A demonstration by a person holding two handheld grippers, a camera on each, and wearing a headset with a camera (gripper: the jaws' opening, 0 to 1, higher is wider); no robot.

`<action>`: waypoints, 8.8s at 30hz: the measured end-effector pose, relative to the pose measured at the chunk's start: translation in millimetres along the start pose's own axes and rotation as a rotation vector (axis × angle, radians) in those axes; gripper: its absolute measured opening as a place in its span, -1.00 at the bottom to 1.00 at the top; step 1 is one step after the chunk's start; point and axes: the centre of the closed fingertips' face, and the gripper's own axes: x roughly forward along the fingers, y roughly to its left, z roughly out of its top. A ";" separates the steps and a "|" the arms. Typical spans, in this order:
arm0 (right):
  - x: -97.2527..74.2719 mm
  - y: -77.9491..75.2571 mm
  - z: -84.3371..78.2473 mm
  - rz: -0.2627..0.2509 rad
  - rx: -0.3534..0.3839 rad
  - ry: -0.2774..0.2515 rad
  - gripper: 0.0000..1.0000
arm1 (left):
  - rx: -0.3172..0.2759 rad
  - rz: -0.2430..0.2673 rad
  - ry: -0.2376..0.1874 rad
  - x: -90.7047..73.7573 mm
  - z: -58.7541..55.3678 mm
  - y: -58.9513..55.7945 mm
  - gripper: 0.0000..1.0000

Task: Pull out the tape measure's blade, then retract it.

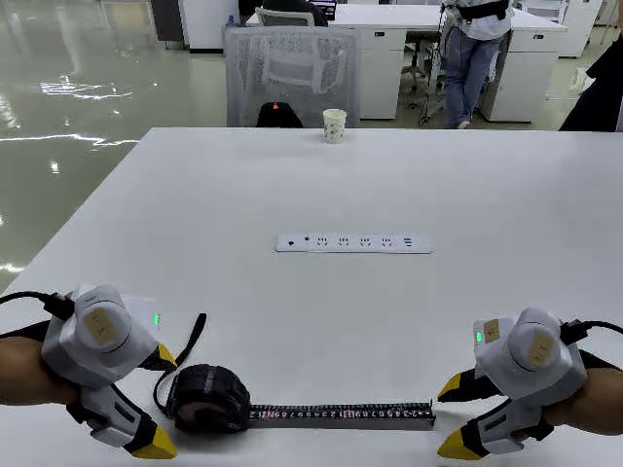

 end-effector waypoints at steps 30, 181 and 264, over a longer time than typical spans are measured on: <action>-23.2 27.3 10.4 -0.135 0.161 -0.168 0.09 | -0.217 0.111 -0.195 -20.6 7.7 -30.0 0.63; -53.7 99.2 64.5 -0.476 0.543 -0.510 0.98 | -0.743 0.577 -0.497 -49.5 45.9 -106.7 0.98; -36.8 64.4 50.6 -0.237 0.321 -0.381 0.78 | -0.810 0.620 -0.497 -31.4 48.2 -51.8 0.98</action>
